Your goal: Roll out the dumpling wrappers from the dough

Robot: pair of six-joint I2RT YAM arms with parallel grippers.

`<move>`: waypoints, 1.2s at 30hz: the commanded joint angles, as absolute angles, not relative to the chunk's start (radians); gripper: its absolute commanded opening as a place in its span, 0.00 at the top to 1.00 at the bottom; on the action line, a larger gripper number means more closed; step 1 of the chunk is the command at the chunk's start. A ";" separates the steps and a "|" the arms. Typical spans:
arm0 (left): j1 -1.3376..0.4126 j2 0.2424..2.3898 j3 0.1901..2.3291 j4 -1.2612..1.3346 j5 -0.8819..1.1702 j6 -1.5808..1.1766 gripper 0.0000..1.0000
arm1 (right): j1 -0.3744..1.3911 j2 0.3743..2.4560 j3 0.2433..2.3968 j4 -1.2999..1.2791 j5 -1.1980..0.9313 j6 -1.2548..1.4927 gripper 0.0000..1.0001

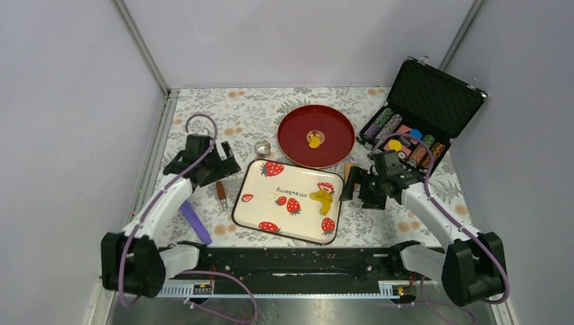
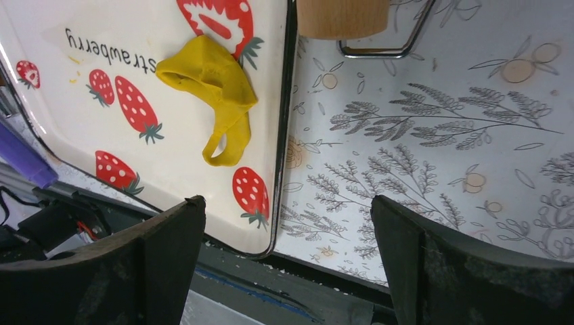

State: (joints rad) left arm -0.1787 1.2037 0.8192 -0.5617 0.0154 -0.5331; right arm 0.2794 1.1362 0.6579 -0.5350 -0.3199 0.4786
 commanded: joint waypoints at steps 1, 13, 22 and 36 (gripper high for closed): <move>-0.129 1.041 0.786 -0.414 0.183 -0.549 0.01 | 0.281 1.095 0.667 -0.558 -0.226 0.454 0.00; -0.122 0.634 0.568 -0.216 -0.056 -0.433 0.01 | 0.281 0.902 0.632 -0.445 0.054 0.380 0.00; -0.123 0.464 0.302 0.092 -0.355 -0.372 0.01 | 0.281 0.786 0.394 0.056 0.257 0.166 0.00; -0.123 1.020 0.262 0.596 -0.423 -0.178 0.01 | 0.278 1.113 0.259 0.733 0.387 0.005 0.04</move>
